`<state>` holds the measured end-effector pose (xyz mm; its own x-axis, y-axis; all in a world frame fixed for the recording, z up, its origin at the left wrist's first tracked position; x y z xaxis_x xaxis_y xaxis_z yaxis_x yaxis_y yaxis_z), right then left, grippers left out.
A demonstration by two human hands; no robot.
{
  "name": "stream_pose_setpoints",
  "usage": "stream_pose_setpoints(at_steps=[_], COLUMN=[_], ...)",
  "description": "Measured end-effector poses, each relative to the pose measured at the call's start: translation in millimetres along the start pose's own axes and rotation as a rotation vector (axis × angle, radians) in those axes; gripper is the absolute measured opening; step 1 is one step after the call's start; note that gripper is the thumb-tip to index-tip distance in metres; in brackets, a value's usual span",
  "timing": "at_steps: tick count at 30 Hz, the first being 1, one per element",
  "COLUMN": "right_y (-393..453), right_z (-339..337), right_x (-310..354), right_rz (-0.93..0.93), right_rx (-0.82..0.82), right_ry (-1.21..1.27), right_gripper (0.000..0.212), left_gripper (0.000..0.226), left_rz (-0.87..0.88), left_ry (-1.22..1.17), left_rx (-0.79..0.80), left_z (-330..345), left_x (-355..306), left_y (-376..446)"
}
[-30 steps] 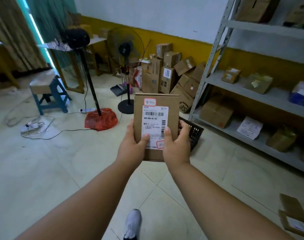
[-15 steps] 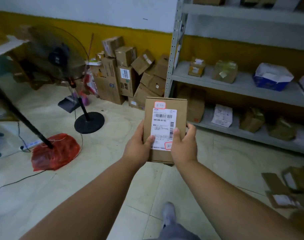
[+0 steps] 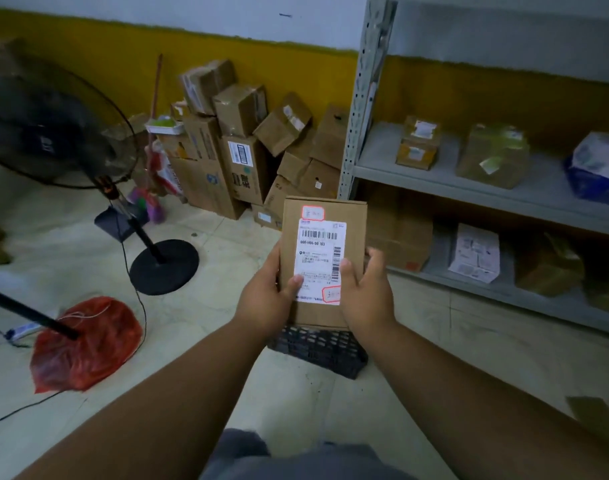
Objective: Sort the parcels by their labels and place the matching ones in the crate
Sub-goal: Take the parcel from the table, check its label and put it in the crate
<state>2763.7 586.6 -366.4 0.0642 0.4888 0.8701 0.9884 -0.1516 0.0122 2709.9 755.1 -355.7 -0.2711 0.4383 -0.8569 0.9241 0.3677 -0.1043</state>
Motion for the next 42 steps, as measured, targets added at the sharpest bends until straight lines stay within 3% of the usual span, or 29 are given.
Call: stream_pose_setpoints(at_steps=[12, 19, 23, 29, 33, 37, 42], right_y=[134, 179, 189, 198, 202, 200, 196], right_z=[132, 175, 192, 231, 267, 299, 354], right_x=[36, 21, -27, -114, -178, -250, -357], right_rz=[0.088, 0.21, 0.304, 0.392, 0.42, 0.452, 0.634], right_rx=[-0.093, -0.099, -0.092, 0.034, 0.129, 0.22, 0.338], right_ry=[-0.065, -0.087, -0.212, -0.348, -0.415, -0.417, -0.386], right_gripper=[0.043, 0.049, 0.058, 0.035, 0.034, 0.028, 0.026], left_gripper=[0.062, 0.065, 0.066, 0.052, 0.044, 0.052, 0.05], left_rz=[0.103, 0.058, 0.038, -0.113, -0.296, -0.483, -0.614], left_ry=[0.087, 0.103, 0.191, 0.352, 0.289, 0.244, 0.212], left_rx=[0.207, 0.242, 0.243, 0.356, 0.341, 0.294, 0.354], left_z=[-34, -16, 16, 69, 108, 158, 233], left_x=[35, 59, 89, 154, 209, 288, 388], left_y=[230, 293, 310, 328, 331, 326, 318])
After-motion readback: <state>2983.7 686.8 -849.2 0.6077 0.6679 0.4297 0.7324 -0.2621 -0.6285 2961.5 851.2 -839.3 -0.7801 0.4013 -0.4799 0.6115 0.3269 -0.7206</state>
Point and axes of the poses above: each hand's wrist, its own y-axis towards the middle knuckle, its own z-axis out of the palm, x = y × z, the point moved 5 cm from there along y, towards the middle knuckle, and after that the axes turned 5 degrees about -x, right-handed, at the moved point
